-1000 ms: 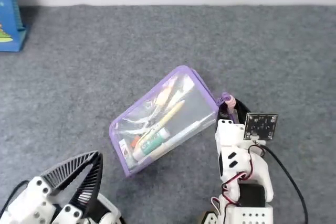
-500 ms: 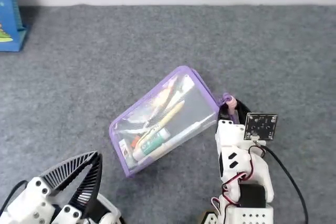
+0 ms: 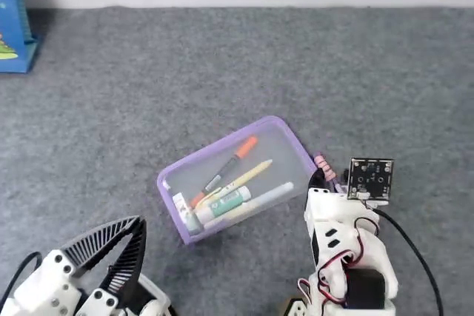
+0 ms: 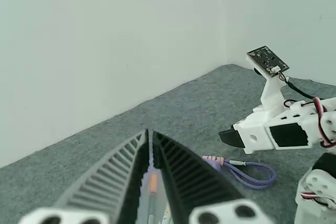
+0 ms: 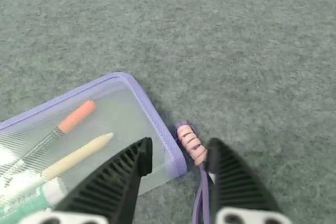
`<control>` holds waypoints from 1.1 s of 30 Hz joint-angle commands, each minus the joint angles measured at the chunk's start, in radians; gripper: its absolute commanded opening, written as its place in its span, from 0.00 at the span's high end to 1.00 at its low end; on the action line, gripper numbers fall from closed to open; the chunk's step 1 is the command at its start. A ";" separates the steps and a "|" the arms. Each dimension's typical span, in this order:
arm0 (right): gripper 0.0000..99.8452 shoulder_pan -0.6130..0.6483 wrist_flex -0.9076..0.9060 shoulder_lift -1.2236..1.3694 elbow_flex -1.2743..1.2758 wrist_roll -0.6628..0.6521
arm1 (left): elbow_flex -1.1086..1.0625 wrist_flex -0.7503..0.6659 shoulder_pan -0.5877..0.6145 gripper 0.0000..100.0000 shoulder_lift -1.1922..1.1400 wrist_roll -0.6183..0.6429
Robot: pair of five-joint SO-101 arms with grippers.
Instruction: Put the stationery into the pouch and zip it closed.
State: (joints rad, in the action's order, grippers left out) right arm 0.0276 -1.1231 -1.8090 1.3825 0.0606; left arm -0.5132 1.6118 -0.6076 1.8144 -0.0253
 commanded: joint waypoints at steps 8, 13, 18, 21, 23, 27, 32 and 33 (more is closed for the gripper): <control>0.99 -0.007 -0.101 -0.001 -0.044 -0.005 | -0.150 0.032 0.000 0.99 0.006 -0.002; 0.99 -0.007 -0.119 -0.001 0.002 -0.037 | -0.300 -0.060 0.083 0.99 -0.002 0.000; 0.99 -0.007 -0.159 0.012 -0.017 -0.038 | -0.421 -0.153 0.269 0.99 -0.003 -0.005; 0.99 -0.007 -0.170 0.096 -0.043 -0.034 | -0.424 -0.149 0.301 0.99 -0.005 -0.020; 0.99 -0.007 -0.199 0.196 -0.089 -0.025 | -0.427 -0.149 0.310 0.99 -0.037 -0.021; 0.99 -0.007 -0.220 0.404 -0.166 0.012 | -0.397 -0.147 0.305 0.99 -0.163 -0.018; 0.99 -0.013 -0.116 0.590 -0.186 0.012 | -0.377 -0.169 0.311 0.99 -0.331 -0.020; 0.99 -0.010 -0.099 0.619 -0.186 0.014 | -0.378 -0.180 0.313 0.99 -0.368 -0.020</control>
State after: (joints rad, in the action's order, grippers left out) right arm 0.0276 -1.2735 -1.2674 1.2536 0.0637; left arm -0.9429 1.4722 -0.3007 1.5597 -0.0345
